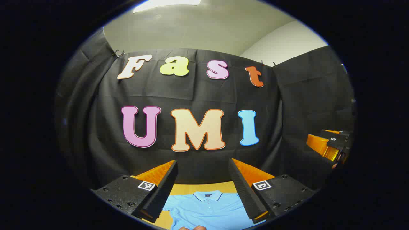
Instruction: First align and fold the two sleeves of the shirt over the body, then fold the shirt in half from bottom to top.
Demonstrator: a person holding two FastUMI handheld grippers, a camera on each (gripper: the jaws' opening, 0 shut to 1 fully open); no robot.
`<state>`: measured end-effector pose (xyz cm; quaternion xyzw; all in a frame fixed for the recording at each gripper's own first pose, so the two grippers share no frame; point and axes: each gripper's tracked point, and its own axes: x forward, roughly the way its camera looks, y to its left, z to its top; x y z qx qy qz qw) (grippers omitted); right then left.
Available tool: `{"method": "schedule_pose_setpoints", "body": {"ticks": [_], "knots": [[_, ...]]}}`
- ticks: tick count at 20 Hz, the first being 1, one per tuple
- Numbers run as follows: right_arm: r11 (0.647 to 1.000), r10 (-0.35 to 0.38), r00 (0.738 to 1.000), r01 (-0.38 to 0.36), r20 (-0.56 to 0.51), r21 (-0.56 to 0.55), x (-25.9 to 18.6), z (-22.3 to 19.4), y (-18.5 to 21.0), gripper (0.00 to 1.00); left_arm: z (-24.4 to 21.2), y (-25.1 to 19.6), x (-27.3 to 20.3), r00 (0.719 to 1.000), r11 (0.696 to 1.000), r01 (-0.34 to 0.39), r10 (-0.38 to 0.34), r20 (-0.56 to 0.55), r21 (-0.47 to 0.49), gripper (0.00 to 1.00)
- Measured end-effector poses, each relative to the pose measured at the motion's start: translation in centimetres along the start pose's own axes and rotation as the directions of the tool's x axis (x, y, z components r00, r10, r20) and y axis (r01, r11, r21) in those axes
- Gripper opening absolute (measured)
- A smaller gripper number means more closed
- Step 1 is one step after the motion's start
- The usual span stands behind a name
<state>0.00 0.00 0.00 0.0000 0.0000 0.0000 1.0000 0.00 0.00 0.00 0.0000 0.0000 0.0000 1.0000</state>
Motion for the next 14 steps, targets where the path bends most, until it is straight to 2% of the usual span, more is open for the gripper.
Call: {"method": "schedule_pose_setpoints", "body": {"ticks": [7,13,14], "knots": [[1.000,0.017,1.000,-0.017,-0.005,-0.012,-0.9,0.0,-0.4,1.00,1.0,-1.8,-0.3,1.000,0.999,0.027,-0.027,0.003,-0.027,0.94],[1.000,0.014,1.000,-0.014,0.007,-0.006,-1.6,0.4,-0.6,0.96,1.2,-2.8,-0.9,0.999,0.999,0.041,-0.041,0.015,-0.029,0.94],[1.000,0.019,1.000,-0.019,0.003,-0.008,-1.6,0.1,-0.6,1.00,0.9,-2.8,-1.0,0.999,0.999,0.040,-0.040,0.011,-0.031,0.94]]}}
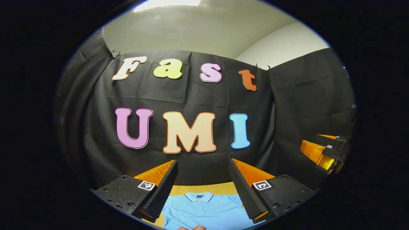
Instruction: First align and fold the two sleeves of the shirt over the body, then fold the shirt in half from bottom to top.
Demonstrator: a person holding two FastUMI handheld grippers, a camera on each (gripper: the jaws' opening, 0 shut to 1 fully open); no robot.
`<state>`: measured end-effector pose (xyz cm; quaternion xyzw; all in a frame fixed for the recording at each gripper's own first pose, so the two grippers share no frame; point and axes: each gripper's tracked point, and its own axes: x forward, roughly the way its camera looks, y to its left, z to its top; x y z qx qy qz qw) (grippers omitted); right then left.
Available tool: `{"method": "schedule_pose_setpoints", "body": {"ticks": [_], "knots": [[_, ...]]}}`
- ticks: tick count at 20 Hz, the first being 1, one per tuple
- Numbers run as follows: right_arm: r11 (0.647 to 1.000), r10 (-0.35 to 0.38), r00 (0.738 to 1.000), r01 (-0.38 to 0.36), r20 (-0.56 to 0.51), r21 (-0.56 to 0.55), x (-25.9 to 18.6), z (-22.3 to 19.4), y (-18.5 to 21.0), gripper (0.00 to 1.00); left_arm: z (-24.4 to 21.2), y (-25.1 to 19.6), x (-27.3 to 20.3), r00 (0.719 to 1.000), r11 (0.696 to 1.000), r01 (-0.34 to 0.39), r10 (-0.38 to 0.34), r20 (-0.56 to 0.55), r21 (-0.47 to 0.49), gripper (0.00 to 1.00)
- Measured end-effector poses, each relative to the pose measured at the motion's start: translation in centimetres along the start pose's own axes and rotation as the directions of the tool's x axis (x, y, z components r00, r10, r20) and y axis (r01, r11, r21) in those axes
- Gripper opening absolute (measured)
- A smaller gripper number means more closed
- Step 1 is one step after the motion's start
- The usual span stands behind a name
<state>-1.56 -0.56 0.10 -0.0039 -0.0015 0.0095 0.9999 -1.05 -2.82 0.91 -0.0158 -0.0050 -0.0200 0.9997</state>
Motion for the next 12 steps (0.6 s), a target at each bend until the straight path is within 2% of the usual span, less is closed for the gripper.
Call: {"method": "schedule_pose_setpoints", "body": {"ticks": [3,7,9,12], "knots": [[1.000,0.011,1.000,-0.011,-0.014,0.006,0.2,-0.8,-0.1,0.98,-0.6,0.2,-0.2,1.000,1.000,-0.021,0.020,-0.013,-0.012,0.94],[0.997,0.081,0.995,-0.080,-0.053,0.017,1.7,-2.9,0.6,1.00,-1.9,0.7,-1.1,0.997,0.997,-0.068,0.067,-0.043,-0.023,0.94],[0.991,0.130,0.989,-0.128,-0.065,0.036,2.9,-4.4,1.5,0.98,-2.3,1.6,-1.7,0.993,0.994,-0.109,0.108,-0.047,-0.016,0.95],[0.986,0.164,0.980,-0.163,-0.115,0.019,6.0,-8.3,2.5,0.98,-3.2,3.2,-1.6,0.986,0.988,-0.154,0.154,-0.068,-0.004,0.94]]}}
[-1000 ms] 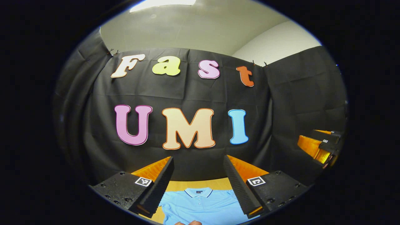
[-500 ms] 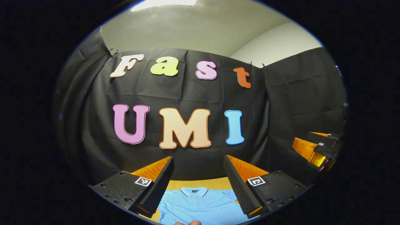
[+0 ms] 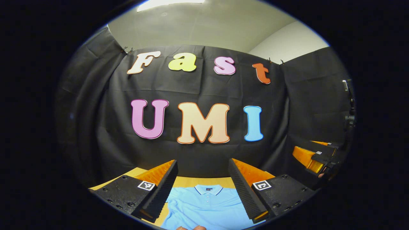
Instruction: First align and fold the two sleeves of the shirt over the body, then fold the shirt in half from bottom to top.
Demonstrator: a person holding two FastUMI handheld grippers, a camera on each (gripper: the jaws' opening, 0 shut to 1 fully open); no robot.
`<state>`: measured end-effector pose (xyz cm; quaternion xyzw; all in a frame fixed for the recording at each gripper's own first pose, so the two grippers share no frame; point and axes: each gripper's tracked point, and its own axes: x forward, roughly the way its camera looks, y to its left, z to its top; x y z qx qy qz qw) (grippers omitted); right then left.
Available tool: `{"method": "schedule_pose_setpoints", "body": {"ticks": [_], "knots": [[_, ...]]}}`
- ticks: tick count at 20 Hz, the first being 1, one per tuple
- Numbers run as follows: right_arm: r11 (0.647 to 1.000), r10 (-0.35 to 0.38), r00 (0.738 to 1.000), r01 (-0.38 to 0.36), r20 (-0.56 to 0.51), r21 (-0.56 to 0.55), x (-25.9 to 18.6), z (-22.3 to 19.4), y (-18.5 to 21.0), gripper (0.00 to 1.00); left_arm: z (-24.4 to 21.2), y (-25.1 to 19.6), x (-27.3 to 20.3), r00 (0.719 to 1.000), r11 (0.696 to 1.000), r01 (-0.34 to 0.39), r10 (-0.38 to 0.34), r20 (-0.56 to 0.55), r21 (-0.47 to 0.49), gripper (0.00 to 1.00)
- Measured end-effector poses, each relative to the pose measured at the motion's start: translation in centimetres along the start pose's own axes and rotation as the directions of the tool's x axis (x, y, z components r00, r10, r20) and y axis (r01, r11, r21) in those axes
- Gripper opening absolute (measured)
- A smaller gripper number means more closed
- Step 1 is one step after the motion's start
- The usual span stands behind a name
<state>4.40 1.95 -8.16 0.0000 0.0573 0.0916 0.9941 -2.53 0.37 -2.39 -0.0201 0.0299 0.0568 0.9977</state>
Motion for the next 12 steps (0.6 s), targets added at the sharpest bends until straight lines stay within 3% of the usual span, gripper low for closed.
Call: {"method": "schedule_pose_setpoints", "body": {"ticks": [3,7,12], "knots": [[1.000,0.012,0.995,-0.014,-0.097,-0.017,4.1,-4.8,0.7,0.96,0.0,2.0,1.1,1.000,1.000,-0.023,0.023,-0.003,-0.019,0.95],[0.998,-0.036,0.987,0.026,-0.157,-0.065,9.2,-10.2,0.5,0.99,-0.8,5.1,3.2,0.999,0.999,-0.029,0.029,-0.034,-0.022,0.95],[0.995,-0.094,0.944,0.083,-0.317,-0.049,13.2,-19.1,0.2,0.99,-1.6,9.1,5.3,0.997,0.998,-0.048,0.049,-0.055,0.031,0.95]]}}
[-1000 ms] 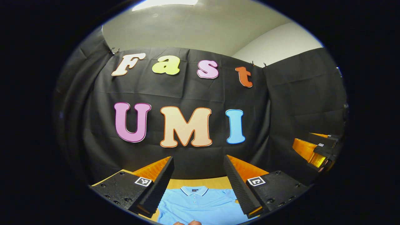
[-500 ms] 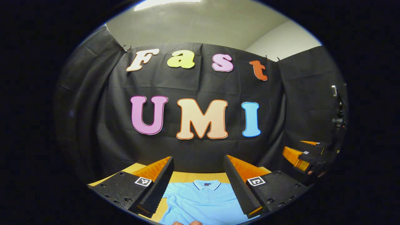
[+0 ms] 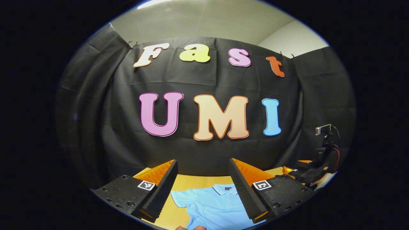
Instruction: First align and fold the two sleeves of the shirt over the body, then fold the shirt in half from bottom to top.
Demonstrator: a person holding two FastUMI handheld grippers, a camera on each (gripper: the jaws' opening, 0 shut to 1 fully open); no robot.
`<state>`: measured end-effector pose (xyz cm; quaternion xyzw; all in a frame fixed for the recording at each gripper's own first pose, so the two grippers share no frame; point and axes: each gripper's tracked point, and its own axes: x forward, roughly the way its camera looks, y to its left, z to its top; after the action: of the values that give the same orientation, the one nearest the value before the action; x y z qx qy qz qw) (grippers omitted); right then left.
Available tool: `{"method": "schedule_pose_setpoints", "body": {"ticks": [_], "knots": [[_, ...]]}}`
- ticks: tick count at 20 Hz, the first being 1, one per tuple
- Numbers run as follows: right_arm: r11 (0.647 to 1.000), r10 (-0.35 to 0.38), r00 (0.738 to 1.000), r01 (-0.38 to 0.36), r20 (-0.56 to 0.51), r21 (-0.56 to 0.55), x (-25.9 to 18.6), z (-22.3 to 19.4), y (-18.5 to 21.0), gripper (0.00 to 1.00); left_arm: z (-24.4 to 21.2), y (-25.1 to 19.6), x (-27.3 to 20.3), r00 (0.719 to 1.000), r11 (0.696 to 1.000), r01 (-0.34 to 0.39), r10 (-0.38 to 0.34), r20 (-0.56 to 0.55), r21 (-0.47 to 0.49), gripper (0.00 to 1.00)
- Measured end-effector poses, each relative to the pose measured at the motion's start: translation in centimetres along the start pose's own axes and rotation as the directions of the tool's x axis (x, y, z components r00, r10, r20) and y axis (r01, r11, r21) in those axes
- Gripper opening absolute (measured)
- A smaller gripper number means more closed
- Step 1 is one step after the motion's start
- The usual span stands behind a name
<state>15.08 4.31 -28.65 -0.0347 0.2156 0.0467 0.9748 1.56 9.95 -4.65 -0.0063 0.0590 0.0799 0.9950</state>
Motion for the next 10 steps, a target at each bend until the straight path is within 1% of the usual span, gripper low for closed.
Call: {"method": "schedule_pose_setpoints", "body": {"ticks": [4,7,9,10], "knots": [[0.998,-0.062,0.990,0.061,-0.129,-0.013,4.0,-5.7,-0.6,0.99,-1.3,2.3,0.8,0.999,1.000,-0.022,0.022,-0.036,0.006,0.95],[0.997,-0.074,0.978,0.070,-0.196,-0.027,6.0,-9.3,-0.6,1.00,-2.0,3.7,1.0,0.997,0.999,-0.039,0.039,-0.061,0.006,0.95],[0.997,-0.082,0.959,0.079,-0.271,-0.024,7.2,-12.2,-1.0,0.99,-2.3,4.6,1.0,0.996,0.999,-0.050,0.050,-0.069,0.012,0.95],[0.995,-0.103,0.943,0.099,-0.316,-0.028,7.9,-13.8,-1.5,0.99,-2.5,4.8,0.8,0.996,0.999,-0.053,0.054,-0.073,0.015,0.95]]}}
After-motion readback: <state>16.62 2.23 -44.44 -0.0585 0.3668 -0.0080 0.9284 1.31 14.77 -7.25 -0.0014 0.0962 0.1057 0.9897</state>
